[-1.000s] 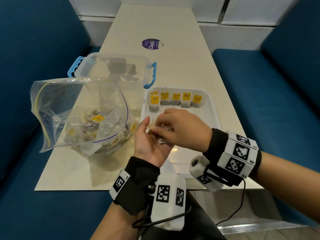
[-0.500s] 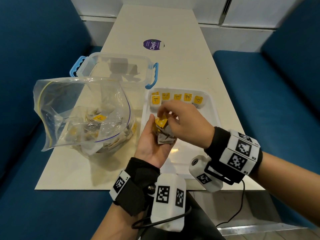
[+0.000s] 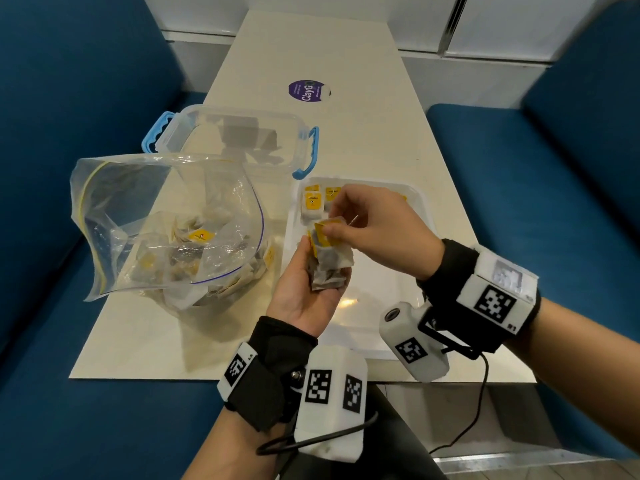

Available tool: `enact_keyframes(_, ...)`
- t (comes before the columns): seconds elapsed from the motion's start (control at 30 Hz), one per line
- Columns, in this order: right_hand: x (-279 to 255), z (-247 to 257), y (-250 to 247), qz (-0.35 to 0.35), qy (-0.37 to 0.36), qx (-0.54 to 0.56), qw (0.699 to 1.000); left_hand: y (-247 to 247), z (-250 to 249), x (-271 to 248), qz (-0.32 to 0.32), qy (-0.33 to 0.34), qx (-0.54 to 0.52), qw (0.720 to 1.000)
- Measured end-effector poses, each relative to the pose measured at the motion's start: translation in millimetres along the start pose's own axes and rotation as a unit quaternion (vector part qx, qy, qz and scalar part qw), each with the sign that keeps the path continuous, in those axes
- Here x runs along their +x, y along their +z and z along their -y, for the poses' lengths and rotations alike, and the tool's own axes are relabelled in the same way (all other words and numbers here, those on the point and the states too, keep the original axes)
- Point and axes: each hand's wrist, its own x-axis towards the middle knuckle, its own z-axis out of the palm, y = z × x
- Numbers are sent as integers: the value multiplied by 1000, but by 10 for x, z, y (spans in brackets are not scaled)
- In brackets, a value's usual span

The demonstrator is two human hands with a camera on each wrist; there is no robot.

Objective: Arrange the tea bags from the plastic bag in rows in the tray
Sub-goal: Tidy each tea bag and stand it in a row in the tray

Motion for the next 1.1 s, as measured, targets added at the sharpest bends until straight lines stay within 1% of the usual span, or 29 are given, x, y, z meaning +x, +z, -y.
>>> enact_keyframes(0.13, -11, 15, -24, 28, 33, 40, 998, 1, 0, -17, 12, 0, -28, 1000)
enact_keyframes(0.2, -35, 31, -28, 45, 28, 14, 998, 1, 8, -32, 18, 11, -27, 999)
enact_keyframes(0.27, -46, 18, -26, 41, 15, -17, 999, 7, 18, -39, 19, 18, -23, 999)
enact_keyframes(0.33, -37, -3, -25, 20, 17, -22, 999, 16, 27, -39, 26, 21, -17, 999)
enact_keyframes(0.43, -25, -38, -6, 0, 46, 27, 999, 12, 40, -36, 34, 33, 11, 999)
enact_keyframes(0.53, -47, -55, -2, 13, 64, 75, 995, 5, 49, -22, 19, 36, 34, 999)
enact_keyframes(0.6, -65, -46, -11, 24, 72, 89, 993, 3, 45, -14, 10, 39, 27, 999)
enact_keyframes(0.73, -94, -39, -33, 32, 89, 133, 987, -10, 36, -11, 12, 48, 14, 999)
enact_keyframes(0.8, -109, -34, -56, 29, 84, 160, 983, -14, 28, -15, 10, 47, 7, 999)
enact_keyframes(0.93, -106, -30, -140, 17, 58, 139, 988, -21, 17, -12, -20, 47, -13, 999)
enact_keyframes(1.0, -75, -45, -212, -2, 51, 129, 990, -22, 12, -19, -29, 38, -32, 998)
enact_keyframes(1.07, -25, -53, -310, -18, 36, 59, 997, -35, 6, -26, -29, 28, -48, 998)
enact_keyframes(1.1, 4, -54, -361, -4, 32, 22, 999, -43, 8, -29, -29, 24, -50, 998)
